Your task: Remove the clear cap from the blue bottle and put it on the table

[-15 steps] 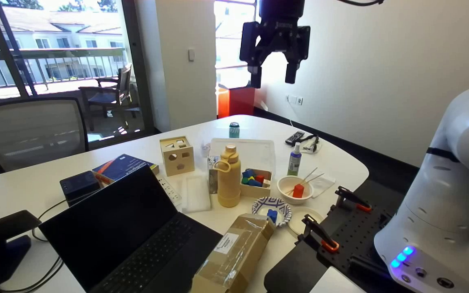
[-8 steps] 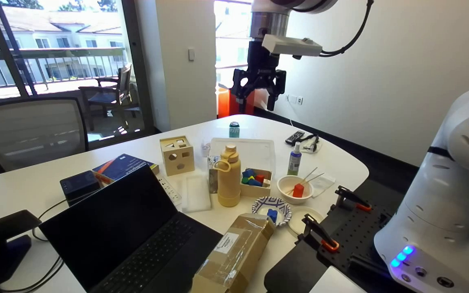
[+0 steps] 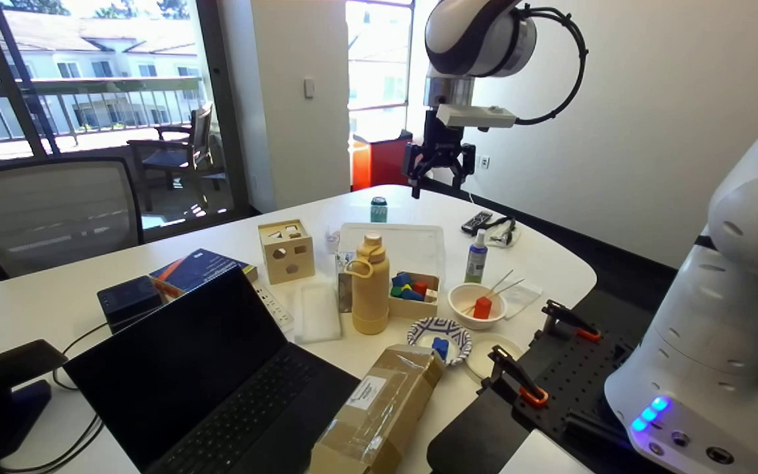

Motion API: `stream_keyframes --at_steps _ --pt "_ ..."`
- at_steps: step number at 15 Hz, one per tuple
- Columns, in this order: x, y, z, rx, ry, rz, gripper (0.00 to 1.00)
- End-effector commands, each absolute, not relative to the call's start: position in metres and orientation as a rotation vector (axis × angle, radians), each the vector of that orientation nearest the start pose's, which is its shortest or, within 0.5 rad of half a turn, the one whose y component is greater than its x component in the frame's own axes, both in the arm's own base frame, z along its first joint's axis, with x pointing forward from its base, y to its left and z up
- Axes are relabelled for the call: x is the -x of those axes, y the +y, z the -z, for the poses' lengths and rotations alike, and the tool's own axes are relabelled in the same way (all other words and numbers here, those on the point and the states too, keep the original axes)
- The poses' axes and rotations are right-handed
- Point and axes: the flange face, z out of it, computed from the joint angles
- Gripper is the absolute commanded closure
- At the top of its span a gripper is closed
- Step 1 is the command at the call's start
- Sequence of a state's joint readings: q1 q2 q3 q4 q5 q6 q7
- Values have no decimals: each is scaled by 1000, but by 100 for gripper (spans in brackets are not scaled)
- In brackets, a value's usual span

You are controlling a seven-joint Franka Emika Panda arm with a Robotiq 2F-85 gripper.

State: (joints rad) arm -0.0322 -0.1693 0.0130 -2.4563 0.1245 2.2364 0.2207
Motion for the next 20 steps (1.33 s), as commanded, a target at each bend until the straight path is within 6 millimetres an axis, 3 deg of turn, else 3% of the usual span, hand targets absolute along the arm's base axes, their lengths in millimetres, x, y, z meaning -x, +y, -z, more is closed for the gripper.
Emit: stream_keyframes --at_steps 1,6,10,15,20 --pt "-460 -48 -342 3033 613 -53 0" --pt "-464 -126 -316 2993 782 -35 0" --pt "-464 -175 -293 2961 907 -44 0" --pt "-465 -216 -262 2933 1056 -8 0" --pt "-461 -244 -226 2837 1215 38 0"
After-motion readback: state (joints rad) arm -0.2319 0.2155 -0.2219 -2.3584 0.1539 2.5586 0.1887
